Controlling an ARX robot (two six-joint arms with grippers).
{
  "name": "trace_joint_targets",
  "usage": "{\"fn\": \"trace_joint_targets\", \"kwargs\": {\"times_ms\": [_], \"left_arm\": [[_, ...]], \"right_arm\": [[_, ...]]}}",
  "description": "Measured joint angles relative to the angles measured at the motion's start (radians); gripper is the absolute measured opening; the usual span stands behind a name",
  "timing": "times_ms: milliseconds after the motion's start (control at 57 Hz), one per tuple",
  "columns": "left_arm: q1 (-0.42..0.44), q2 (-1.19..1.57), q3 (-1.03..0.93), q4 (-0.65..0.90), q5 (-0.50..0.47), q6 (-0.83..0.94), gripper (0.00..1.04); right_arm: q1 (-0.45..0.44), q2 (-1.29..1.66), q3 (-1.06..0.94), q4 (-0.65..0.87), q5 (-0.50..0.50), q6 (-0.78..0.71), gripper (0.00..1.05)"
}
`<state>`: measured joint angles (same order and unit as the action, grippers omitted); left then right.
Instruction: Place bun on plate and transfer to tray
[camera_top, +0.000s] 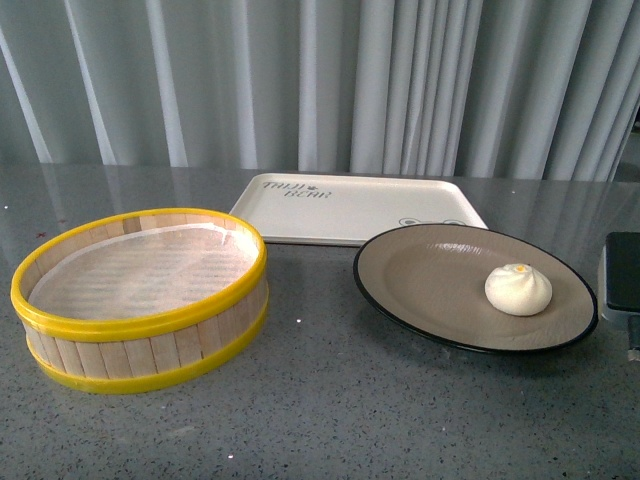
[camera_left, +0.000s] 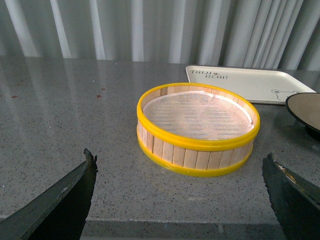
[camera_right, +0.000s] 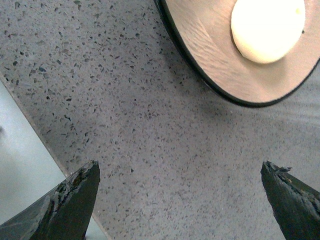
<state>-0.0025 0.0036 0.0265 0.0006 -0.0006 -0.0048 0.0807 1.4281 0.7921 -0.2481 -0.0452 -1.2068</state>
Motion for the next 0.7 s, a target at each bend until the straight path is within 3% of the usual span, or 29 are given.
{"fn": "trace_joint_targets", "kwargs": {"times_ms": [702], "left_arm": [[0.000,0.000,0.000,0.000,0.000,0.000,0.98]], "right_arm": [[0.050,0.203,0.127,0.063,-0.021,-0.126,0.96]]}}
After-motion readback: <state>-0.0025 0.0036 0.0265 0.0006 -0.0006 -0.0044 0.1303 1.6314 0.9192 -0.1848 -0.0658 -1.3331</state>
